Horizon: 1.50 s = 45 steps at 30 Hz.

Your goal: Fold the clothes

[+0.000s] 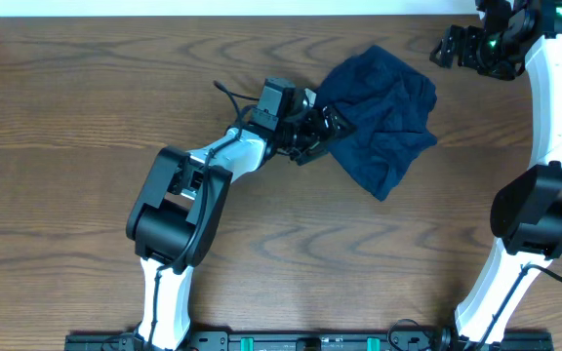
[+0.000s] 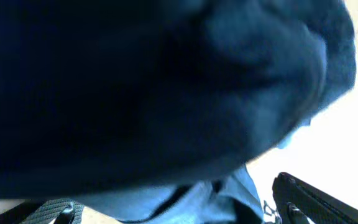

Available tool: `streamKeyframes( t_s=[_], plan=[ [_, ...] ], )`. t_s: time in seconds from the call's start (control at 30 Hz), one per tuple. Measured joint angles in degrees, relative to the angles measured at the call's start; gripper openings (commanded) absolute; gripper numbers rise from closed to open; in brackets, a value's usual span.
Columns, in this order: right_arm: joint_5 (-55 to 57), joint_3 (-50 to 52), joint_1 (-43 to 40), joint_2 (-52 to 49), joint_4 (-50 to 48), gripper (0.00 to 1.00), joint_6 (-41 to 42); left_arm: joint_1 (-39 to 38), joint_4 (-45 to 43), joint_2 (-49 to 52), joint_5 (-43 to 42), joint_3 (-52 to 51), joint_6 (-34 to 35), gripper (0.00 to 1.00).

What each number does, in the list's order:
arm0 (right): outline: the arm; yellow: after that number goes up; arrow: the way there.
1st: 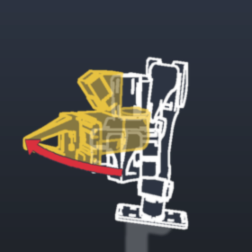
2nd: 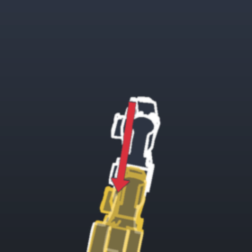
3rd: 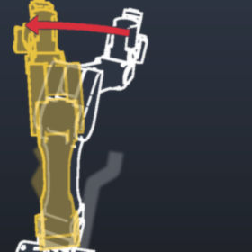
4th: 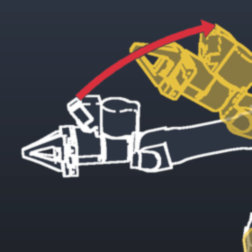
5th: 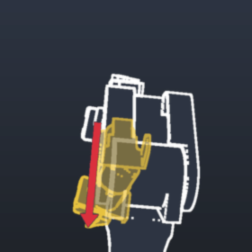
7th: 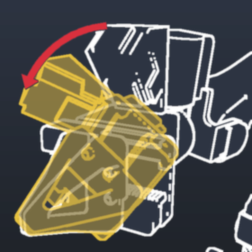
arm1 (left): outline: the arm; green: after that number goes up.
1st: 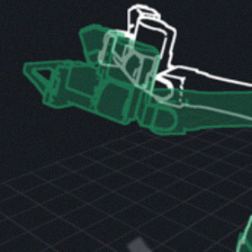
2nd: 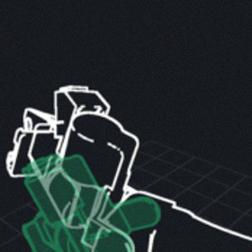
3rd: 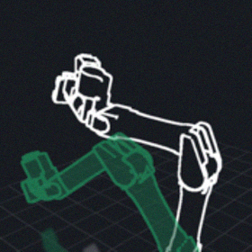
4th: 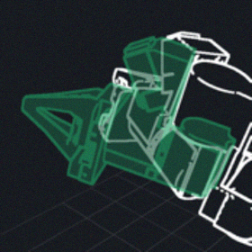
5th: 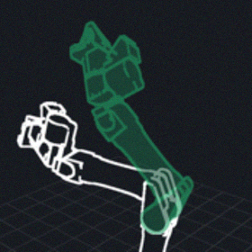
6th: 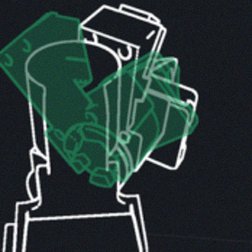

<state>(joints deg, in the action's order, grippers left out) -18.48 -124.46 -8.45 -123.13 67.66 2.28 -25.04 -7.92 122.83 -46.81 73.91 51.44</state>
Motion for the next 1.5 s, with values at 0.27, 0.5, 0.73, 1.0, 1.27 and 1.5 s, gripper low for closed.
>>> streamKeyframes(
  t_s=[0.27, 0.5, 0.73, 1.0, 1.27, 1.5],
  plan=[
    [-0.4, 0.0, 0.0, 0.0, 2.2, 0.99, -0.2, 5.0, -4.1, 0.0, 5.8, 0.0, 0.3, 0.95],
    [-1.7, 0.0, 0.0, 0.0, 3.2, 0.99, -0.2, 14.4, -11.0, 0.0, 6.3, 0.0, 2.9, 0.85],
    [-2.6, -0.1, 0.0, 0.0, 2.9, 0.99, -0.2, 11.3, 0.1, 0.1, 0.4, -0.1, 2.9, 0.77],
    [-3.4, -0.1, 0.0, 0.0, 2.6, 0.99, -0.2, -0.1, 1.5, 0.0, -1.9, -3.3, 2.6, 0.77],
    [-5.5, -0.1, 0.0, 0.0, 2.6, 0.99, -0.2, -2.9, -3.2, 0.0, 1.4, -4.0, 5.3, 0.71],
    [-7.8, -0.1, 0.0, 0.0, 2.8, 0.99, -0.2, -3.6, -10.1, 1.7, 6.3, -4.3, 10.1, 0.15]
  ],
)
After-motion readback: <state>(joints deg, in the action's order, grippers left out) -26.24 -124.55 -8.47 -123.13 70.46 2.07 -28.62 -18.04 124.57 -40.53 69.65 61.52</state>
